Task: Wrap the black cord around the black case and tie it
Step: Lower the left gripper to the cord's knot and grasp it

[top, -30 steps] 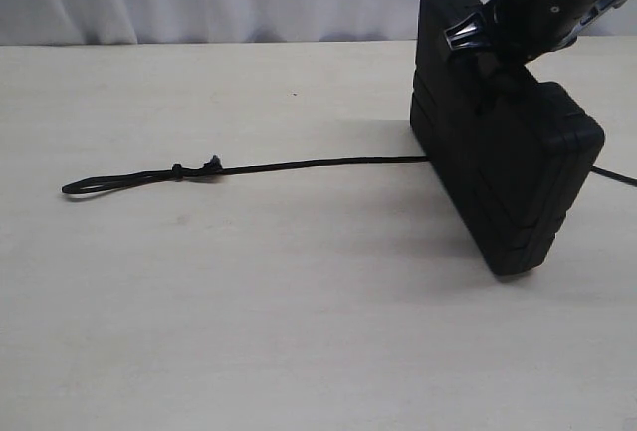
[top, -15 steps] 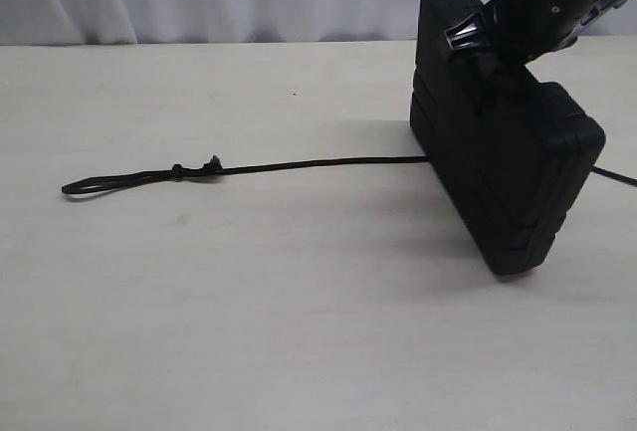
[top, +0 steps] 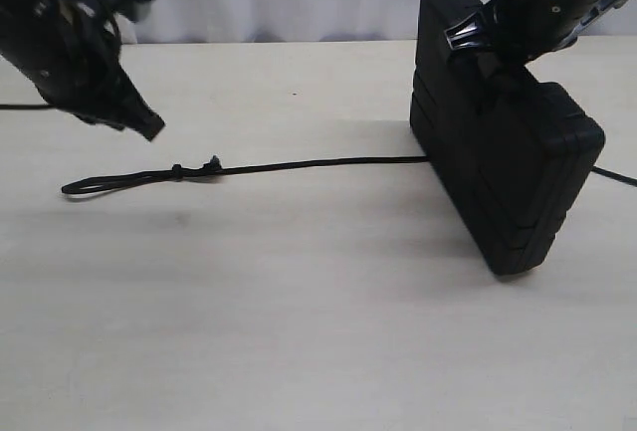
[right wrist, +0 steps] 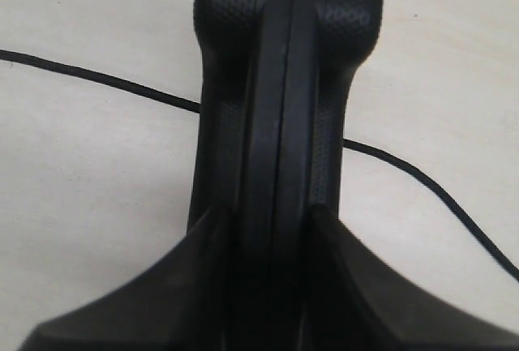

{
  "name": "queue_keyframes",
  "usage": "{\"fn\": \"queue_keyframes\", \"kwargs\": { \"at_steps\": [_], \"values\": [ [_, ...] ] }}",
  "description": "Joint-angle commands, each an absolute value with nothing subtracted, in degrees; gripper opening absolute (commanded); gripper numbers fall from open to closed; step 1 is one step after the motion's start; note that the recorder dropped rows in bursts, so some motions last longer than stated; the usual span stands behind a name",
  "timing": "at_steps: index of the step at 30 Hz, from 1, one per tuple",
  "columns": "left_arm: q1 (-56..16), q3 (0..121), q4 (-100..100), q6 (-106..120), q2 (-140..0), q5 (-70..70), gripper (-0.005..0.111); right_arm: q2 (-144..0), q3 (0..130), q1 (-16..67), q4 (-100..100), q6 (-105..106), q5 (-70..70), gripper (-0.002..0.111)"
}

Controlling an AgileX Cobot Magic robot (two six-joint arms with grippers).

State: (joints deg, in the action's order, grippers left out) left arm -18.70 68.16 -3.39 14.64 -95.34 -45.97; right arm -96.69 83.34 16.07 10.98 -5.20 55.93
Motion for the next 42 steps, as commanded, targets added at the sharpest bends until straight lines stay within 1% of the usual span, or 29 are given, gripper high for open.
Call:
{"fn": "queue_keyframes", "kwargs": {
  "at_steps": [1, 3, 7, 8, 9, 11, 13, 16, 22, 25, 29, 33, 36, 37, 38, 40, 42],
  "values": [
    [-18.65, 68.73, -7.28, 17.61, -104.69, -45.93, 0.005, -96.26, 83.13, 15.86, 10.75, -4.7, 56.04, 0.029],
    [-18.65, 68.73, -9.86, 16.46, -107.06, -45.27, 0.017, -96.26, 83.13, 15.86, 10.75, -4.7, 56.04, 0.029],
    [-18.65, 68.83, -16.22, 14.72, -110.55, -42.18, 0.047, -96.26, 83.13, 15.86, 10.75, -4.7, 56.04, 0.029],
    [-18.65, 68.83, -18.23, 13.14, -111.04, -41.34, 0.051, -96.26, 83.13, 15.86, 10.75, -4.7, 56.04, 0.029],
    [-18.55, 68.83, -21.72, 8.05, -111.45, -40.1, 0.053, -96.26, 83.13, 15.86, 10.75, -4.7, 56.04, 0.029],
    [-18.15, 68.83, -30.2, -4.83, -111.63, -37.91, 0.05, -96.26, 83.13, 15.86, 10.75, -4.7, 55.76, 0.029],
    [-17.12, 68.83, -30.63, -10.44, -111.63, -36.52, 0.044, -96.26, 83.13, 15.86, 10.75, -4.7, 55.76, 0.029],
    [-15.01, 68.73, -24.0, -8.21, -112.11, -36.12, 0.037, -96.26, 83.13, 15.86, 10.75, -4.7, 55.76, 0.029],
    [-11.94, 68.73, -5.66, 8.68, -115.1, -38.74, 0.023, -96.26, 83.13, 15.86, 10.75, -4.34, 55.78, 0.029],
    [-12.05, 68.73, -5.14, 9.03, -116.13, -38.74, 0.016, -96.26, 83.13, 15.86, 10.75, -4.25, 55.78, 0.029],
    [-12.05, 68.73, -3.53, 12.94, -118.3, -43.89, 0.0, -96.26, 83.13, 15.86, 10.75, -4.14, 55.78, 0.029],
    [-12.05, 68.83, 4.83, 22.65, -119.54, -50.15, 0.0, -96.26, 83.13, 15.86, 11.0, -4.13, 55.78, 0.029],
    [-12.05, 68.83, 19.82, 35.63, -119.35, -53.58, 0.0, -96.26, 83.13, 15.86, 11.0, -4.13, 55.88, 0.029],
    [-12.05, 68.95, 26.13, 43.2, -119.2, -55.77, 0.0, -96.26, 83.13, 15.86, 11.0, -4.13, 55.88, 0.029],
    [-12.05, 69.46, 28.83, 46.21, -119.06, -56.28, 0.0, -96.26, 83.13, 15.86, 11.0, -4.13, 55.88, 0.029],
    [-12.05, 71.39, 30.25, 45.82, -118.28, -54.75, 0.0, -96.26, 83.13, 15.86, 11.0, -4.13, 56.16, 0.029],
    [-12.05, 73.03, 26.85, 42.79, -116.86, -51.75, 0.0, -96.26, 83.13, 15.86, 11.0, -4.13, 56.32, 0.029]
  ]
}}
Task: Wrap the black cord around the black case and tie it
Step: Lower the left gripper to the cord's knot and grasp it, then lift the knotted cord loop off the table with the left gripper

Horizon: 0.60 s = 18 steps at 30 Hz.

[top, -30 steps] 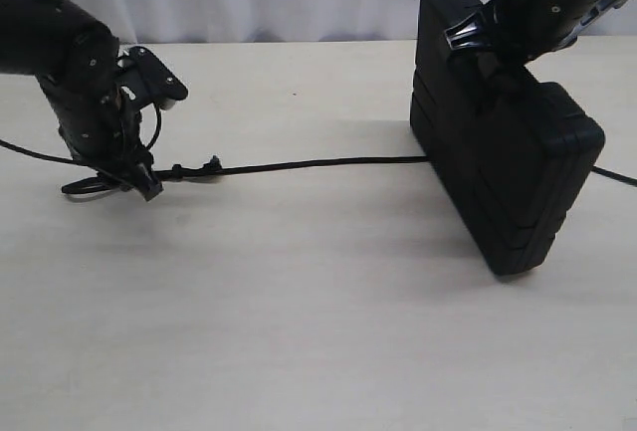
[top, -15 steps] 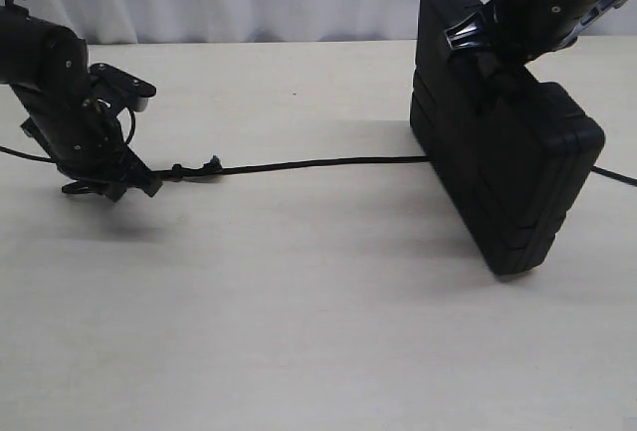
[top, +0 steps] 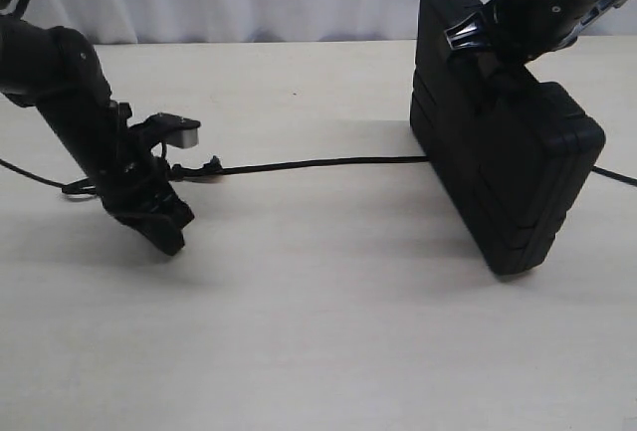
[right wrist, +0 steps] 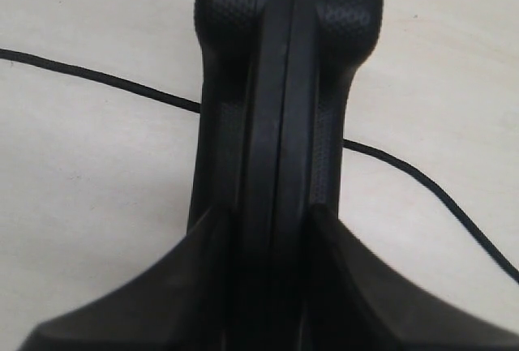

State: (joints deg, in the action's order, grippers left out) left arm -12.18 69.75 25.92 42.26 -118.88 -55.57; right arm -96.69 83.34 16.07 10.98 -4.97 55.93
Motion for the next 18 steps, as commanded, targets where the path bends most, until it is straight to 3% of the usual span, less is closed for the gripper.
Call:
{"fn": "queue_keyframes", "kwargs": {
  "at_steps": [1, 6, 9, 11, 14, 18],
  "values": [
    [-12.05, 73.48, 23.62, 40.61, -115.67, -49.56, 0.0, -96.26, 83.13, 15.86, 11.0, -4.13, 56.32, 0.029],
    [-11.69, 73.49, 0.0, 24.48, -111.39, -38.25, 0.002, -96.26, 83.13, 15.86, 11.0, -3.85, 56.16, 0.029],
    [-11.65, 73.49, -5.87, 21.51, -114.33, -38.61, 0.028, -96.26, 83.13, 15.86, 11.0, -3.85, 56.16, 0.029],
    [-11.78, 73.49, -5.43, 18.69, -116.25, -35.74, 0.035, -96.26, 83.13, 15.86, 11.0, -3.86, 56.78, 0.029],
    [-11.91, 73.49, -5.53, 14.44, -118.49, -34.82, 0.034, -96.26, 83.13, 15.86, 11.0, -3.86, 56.9, 0.029],
    [-12.02, 73.38, -4.8, 14.95, -120.25, -44.78, 0.008, -96.26, 83.13, 15.86, 11.0, -3.7, 56.67, 0.029]
  ]
}}
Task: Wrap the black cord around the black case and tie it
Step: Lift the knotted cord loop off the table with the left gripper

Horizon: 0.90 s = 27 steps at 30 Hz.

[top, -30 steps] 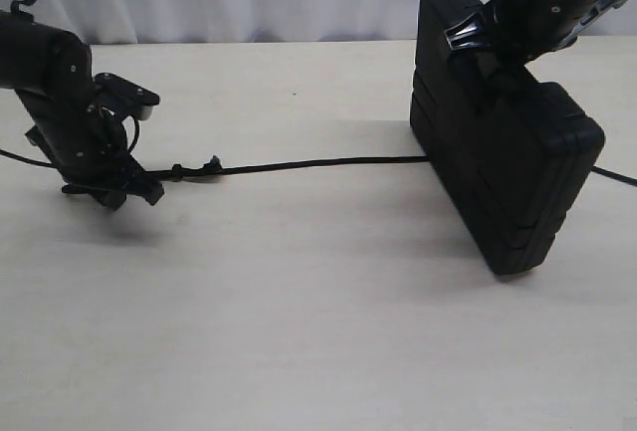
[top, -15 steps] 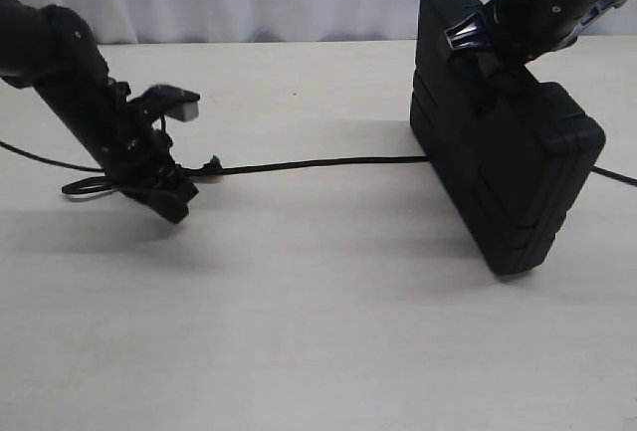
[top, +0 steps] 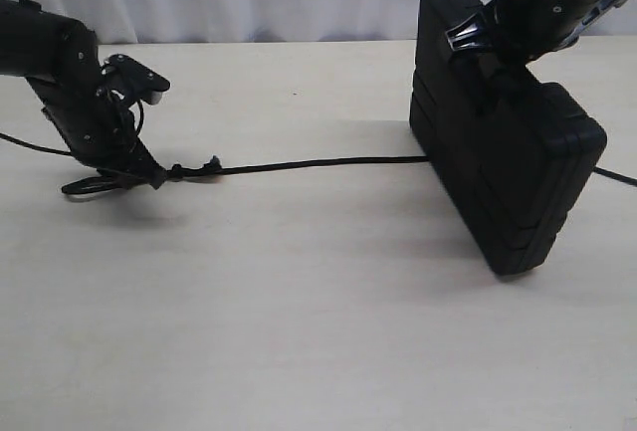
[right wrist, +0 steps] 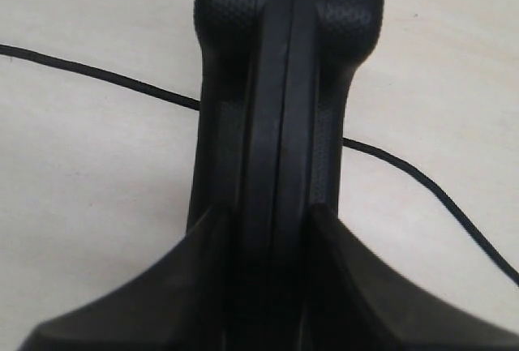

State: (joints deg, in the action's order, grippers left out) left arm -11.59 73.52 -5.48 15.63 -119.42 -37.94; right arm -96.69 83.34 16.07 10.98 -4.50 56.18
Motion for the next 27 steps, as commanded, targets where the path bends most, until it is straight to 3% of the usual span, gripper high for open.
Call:
{"fn": "queue_keyframes", "kwargs": {
  "at_steps": [1, 3, 8, 14, 16, 21, 27],
  "values": [
    [-12.02, 73.38, -3.55, 15.1, -120.35, -47.82, 0.005, -96.26, 83.13, 15.86, 11.0, -3.7, 56.67, 0.029],
    [-12.02, 73.38, 1.36, 16.82, -120.35, -51.58, 0.002, -96.26, 83.13, 15.86, 11.0, -3.7, 56.8, 0.029],
    [-12.74, 73.38, 39.41, 39.3, -120.35, -65.11, 0.003, -96.26, 83.13, 15.86, 11.0, -3.7, 56.91, 0.029],
    [-14.72, 73.38, 45.91, 43.61, -120.12, -60.49, 0.003, -96.26, 83.13, 15.86, 11.0, -3.7, 56.91, 0.029],
    [-14.72, 73.38, 44.16, 44.37, -120.12, -60.82, 0.01, -96.26, 83.13, 15.86, 11.0, -3.7, 56.91, 0.029],
    [-15.41, 73.38, 41.16, 44.9, -120.12, -61.97, 0.05, -96.26, 83.13, 15.86, 11.0, -3.7, 56.91, 0.029],
    [-16.59, 78.85, 33.91, 49.33, -119.32, -60.66, 0.052, -96.26, 83.13, 15.86, 11.0, -3.7, 56.8, 0.029]
  ]
}}
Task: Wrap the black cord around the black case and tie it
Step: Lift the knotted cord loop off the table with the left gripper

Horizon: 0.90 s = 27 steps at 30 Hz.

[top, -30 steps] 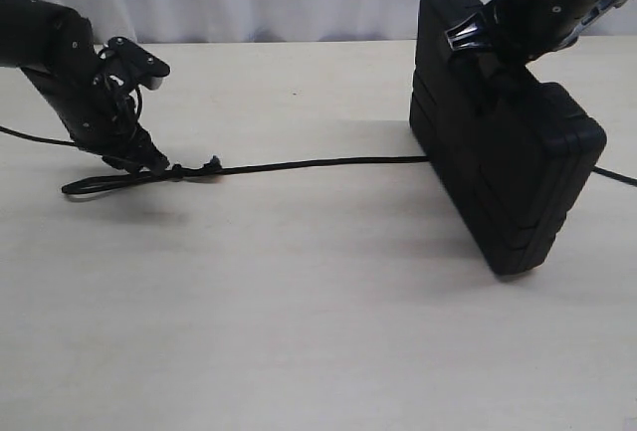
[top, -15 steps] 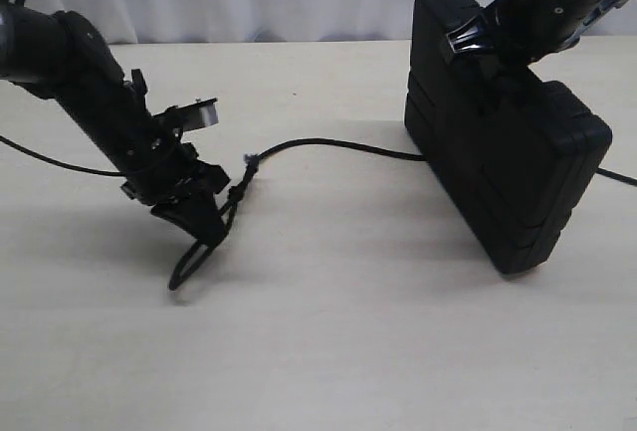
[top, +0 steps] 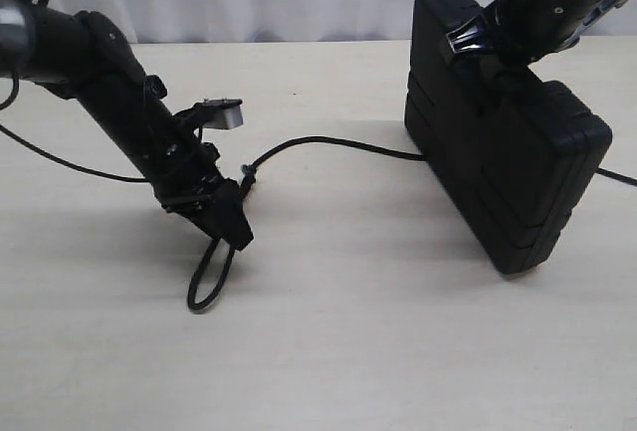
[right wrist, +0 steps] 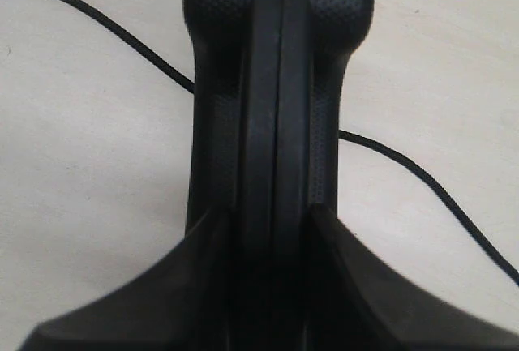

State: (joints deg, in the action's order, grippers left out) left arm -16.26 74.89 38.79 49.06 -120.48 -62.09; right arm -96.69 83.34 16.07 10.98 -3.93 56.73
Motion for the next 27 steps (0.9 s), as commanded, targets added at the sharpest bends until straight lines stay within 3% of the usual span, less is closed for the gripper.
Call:
{"fn": "queue_keyframes", "kwargs": {
  "at_steps": [1, 13, 16, 21, 25, 27],
  "values": [
    [-16.59, 80.05, 32.03, 48.04, -119.02, -59.47, 0.052, -96.26, 83.13, 15.86, 10.88, -3.7, 56.8, 0.029],
    [-17.82, 83.43, 10.41, 23.28, -117.83, -45.62, 0.052, -96.26, 83.13, 15.86, 10.77, -3.7, 56.59, 0.029],
    [-19.8, 83.43, 1.96, 25.55, -119.4, -47.72, 0.043, -96.26, 83.13, 15.86, 10.77, -3.7, 56.84, 0.029],
    [-24.13, 83.43, 7.21, 41.71, -121.29, -50.74, 0.026, -96.26, 83.13, 15.86, 10.77, -3.7, 56.84, 0.029],
    [-27.72, 83.43, -8.37, 34.83, -122.68, -50.24, 0.0, -96.26, 83.13, 15.86, 10.77, -3.7, 56.84, 0.029],
    [-28.38, 83.43, -11.33, 33.33, -123.73, -52.54, 0.0, -96.26, 83.13, 15.86, 10.77, -3.7, 56.84, 0.029]
  ]
}}
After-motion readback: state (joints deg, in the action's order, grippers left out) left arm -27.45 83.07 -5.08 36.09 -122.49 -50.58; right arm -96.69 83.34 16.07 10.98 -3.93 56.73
